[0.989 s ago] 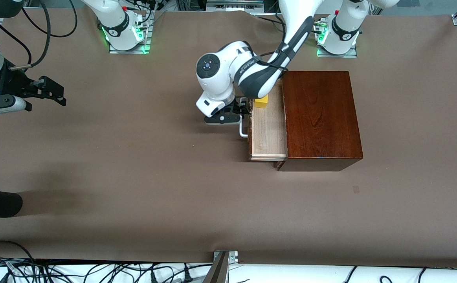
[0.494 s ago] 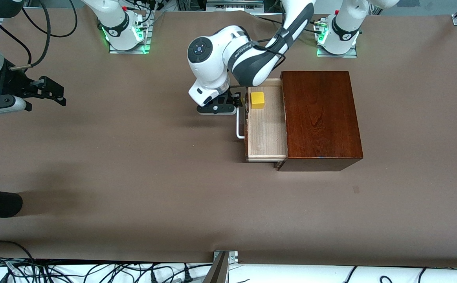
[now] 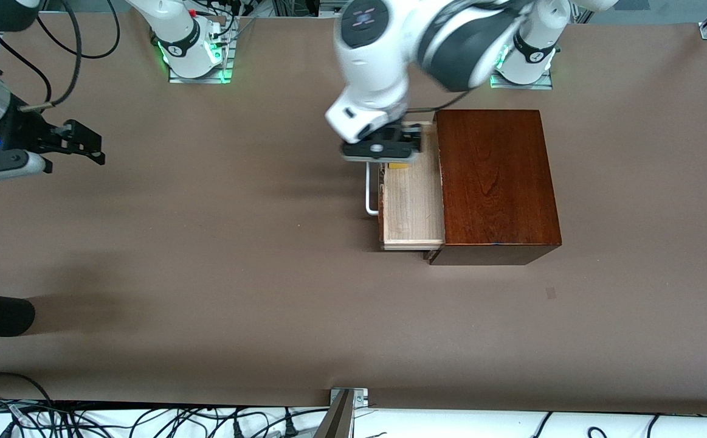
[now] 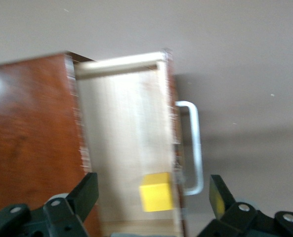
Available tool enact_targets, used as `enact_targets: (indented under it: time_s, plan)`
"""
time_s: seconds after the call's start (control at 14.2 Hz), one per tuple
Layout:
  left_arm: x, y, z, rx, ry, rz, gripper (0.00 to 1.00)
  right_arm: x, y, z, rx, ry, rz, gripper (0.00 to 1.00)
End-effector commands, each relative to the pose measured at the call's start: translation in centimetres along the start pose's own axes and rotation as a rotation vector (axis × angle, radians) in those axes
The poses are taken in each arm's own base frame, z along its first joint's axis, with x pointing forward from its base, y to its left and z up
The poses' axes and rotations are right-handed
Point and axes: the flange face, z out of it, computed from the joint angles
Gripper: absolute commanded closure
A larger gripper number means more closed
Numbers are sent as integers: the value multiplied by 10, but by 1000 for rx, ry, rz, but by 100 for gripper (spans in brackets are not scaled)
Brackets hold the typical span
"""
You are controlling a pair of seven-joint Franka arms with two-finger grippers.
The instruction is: Open drawer, take yellow block, close drawer
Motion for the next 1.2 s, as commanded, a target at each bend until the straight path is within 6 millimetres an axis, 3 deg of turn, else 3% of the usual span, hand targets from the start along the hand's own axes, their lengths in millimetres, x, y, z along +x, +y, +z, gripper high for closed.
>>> enact_targets:
  time_s: [0.0,0.14,0.21,0.28,0.49,0.71,0.85,0.99,1.13]
  plan:
    - [22,-93,-24,-12,-19,47,0,13,-38,22,10,-53,-73,0]
    - [38,-160,-30,-17,-33,105,0,19,-96,36,27,-64,-162,0]
    - [49,-196,-27,-25,-39,129,0,26,-125,57,40,-99,-208,0]
    - [54,-227,-30,-31,-34,147,0,24,-151,58,53,-99,-251,0]
    - [57,-314,-32,-67,-51,206,0,-2,-271,73,40,-119,-477,0]
    - [54,-398,-30,-111,-46,199,0,-18,-368,92,44,-60,-626,0]
    - [47,-430,-31,-141,-45,143,0,-33,-445,124,42,20,-742,0]
    - [34,-438,-36,-146,-44,100,0,-39,-502,170,1,142,-850,0]
    - [6,-444,-35,-128,-3,56,0,-49,-555,216,-26,236,-958,0]
